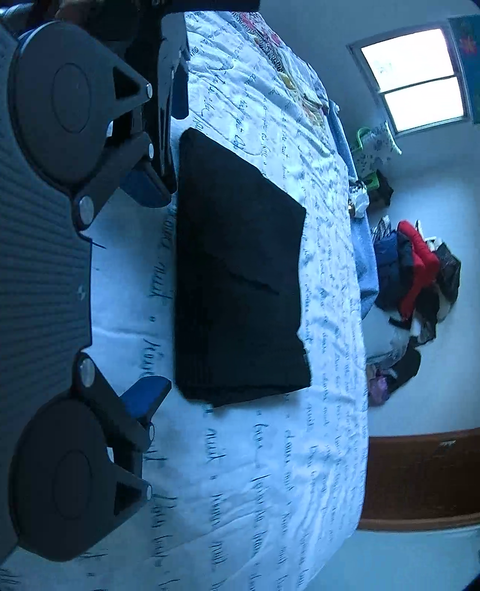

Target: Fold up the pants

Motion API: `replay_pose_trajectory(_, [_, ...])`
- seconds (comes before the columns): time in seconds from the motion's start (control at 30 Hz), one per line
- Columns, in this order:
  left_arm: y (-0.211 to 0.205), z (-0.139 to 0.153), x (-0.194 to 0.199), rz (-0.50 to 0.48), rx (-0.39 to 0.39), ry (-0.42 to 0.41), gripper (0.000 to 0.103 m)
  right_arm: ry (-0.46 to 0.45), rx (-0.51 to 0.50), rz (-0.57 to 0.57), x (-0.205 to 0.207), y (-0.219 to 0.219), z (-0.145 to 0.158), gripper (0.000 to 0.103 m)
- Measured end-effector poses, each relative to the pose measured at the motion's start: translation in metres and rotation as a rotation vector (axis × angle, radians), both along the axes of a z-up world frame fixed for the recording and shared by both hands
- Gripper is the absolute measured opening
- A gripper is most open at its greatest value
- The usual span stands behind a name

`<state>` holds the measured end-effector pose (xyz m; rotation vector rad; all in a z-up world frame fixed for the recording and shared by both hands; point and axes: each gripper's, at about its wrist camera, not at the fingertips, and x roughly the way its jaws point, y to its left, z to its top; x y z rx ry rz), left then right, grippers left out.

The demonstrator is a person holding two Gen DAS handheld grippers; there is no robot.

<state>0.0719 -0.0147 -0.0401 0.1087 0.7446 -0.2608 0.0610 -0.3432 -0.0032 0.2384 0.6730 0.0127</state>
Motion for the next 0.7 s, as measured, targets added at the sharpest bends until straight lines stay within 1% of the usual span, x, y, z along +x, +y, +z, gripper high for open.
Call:
replay_pose_trajectory(0.1, [0.006,-0.004,-0.005,0.013,-0.001,0.007,0.099,0.0,0.006,0.01,-0.008,0.005,-0.003,0.099])
replay_pose_trajectory(0.33, [0.015,-0.01,-0.013,0.008,0.011,0.017,0.099,0.047,-0.017,0.019,-0.009,0.019,-0.022,0.099])
replay_pose_trajectory(0.47, [0.022,-0.013,-0.016,0.005,0.015,0.008,0.099,0.055,-0.082,0.014,-0.007,0.03,-0.032,0.099])
replay_pose_trajectory(0.6, [0.025,-0.015,-0.019,0.003,0.015,0.001,0.099,0.063,-0.116,0.019,-0.005,0.037,-0.04,0.099])
replay_pose_trajectory(0.7, [0.026,-0.016,-0.021,0.005,0.012,0.001,0.1,0.062,-0.161,0.023,-0.006,0.042,-0.044,0.099])
